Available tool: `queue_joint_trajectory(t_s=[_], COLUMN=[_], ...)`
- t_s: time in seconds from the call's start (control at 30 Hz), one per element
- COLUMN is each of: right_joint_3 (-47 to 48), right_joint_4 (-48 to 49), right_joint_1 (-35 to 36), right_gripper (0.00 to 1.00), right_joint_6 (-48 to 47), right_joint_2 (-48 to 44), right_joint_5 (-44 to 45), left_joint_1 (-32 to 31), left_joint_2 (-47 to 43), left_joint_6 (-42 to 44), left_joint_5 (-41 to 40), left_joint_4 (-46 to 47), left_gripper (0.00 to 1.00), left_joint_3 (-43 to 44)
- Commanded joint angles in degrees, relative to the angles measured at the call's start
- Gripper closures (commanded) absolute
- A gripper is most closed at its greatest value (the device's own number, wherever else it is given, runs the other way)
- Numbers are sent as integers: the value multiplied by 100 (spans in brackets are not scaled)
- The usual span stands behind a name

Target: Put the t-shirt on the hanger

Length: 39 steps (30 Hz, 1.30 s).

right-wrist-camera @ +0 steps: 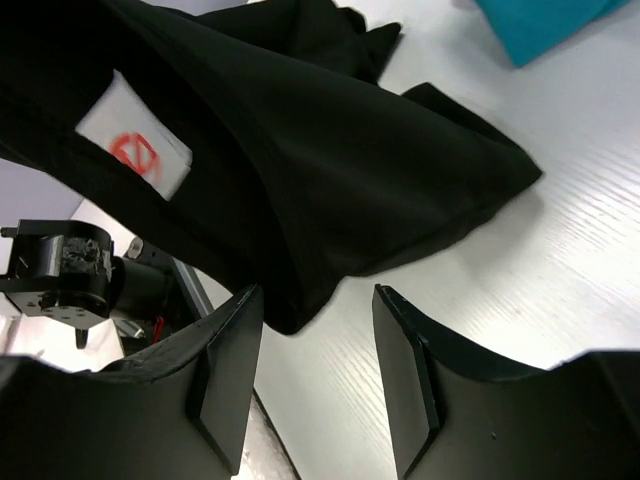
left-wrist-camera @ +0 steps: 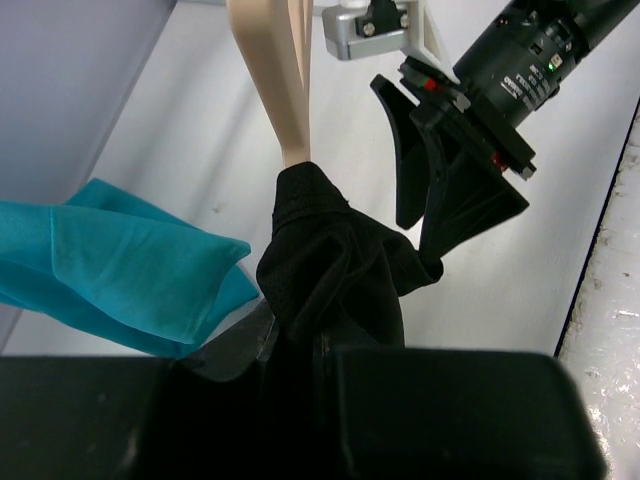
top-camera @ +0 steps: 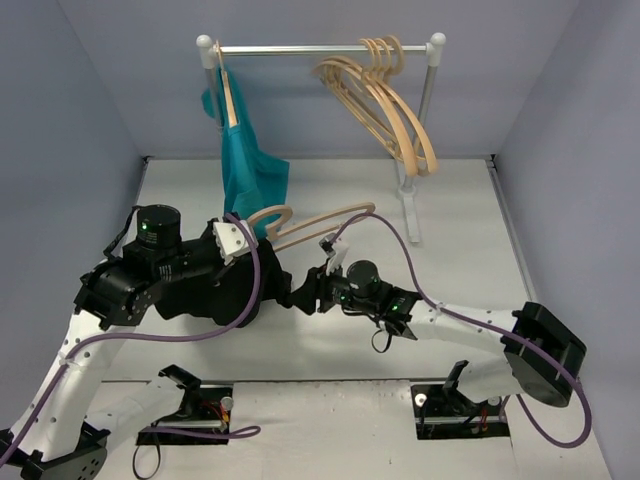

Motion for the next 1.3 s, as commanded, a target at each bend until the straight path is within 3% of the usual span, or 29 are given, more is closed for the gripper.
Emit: queue_joint_trajectory(t_s=[0.0, 0.63, 0.7, 0.77, 0.8, 0.87, 0.93, 1.27], right_joint_3=[432, 379, 321, 230, 172, 44, -65, -382], right_joint_4=[1173, 1508, 1550, 1549, 1549, 1442, 1125, 167], right_joint_1=[145, 303, 302, 295, 279, 48, -164, -1544], right_gripper=[55, 56, 60, 74, 75, 91, 100, 100], right_joint_6=[-19, -148, -138, -161, -163, -279, -345, -609], right_joint_2=[257, 947, 973, 916, 856, 699, 532, -764], right_joint_5=[237, 575, 659, 924, 937, 1013, 974, 393], left_joint_1=[24, 33, 33, 33, 33, 25, 24, 24], left_joint_2=[-6, 106, 85, 32, 14, -107, -203, -924], left_joint_6=[-57, -86, -93, -109, -125, -205, -397, -1098], left_joint_5=[161, 196, 210, 186, 184, -118, -329, -377], left_joint_4=[549, 558, 558, 550, 549, 552, 598, 707], left_gripper=[100, 100, 100, 100, 100, 100, 100, 100], left_joint_3=[6, 6, 6, -2, -11, -58, -188, -951])
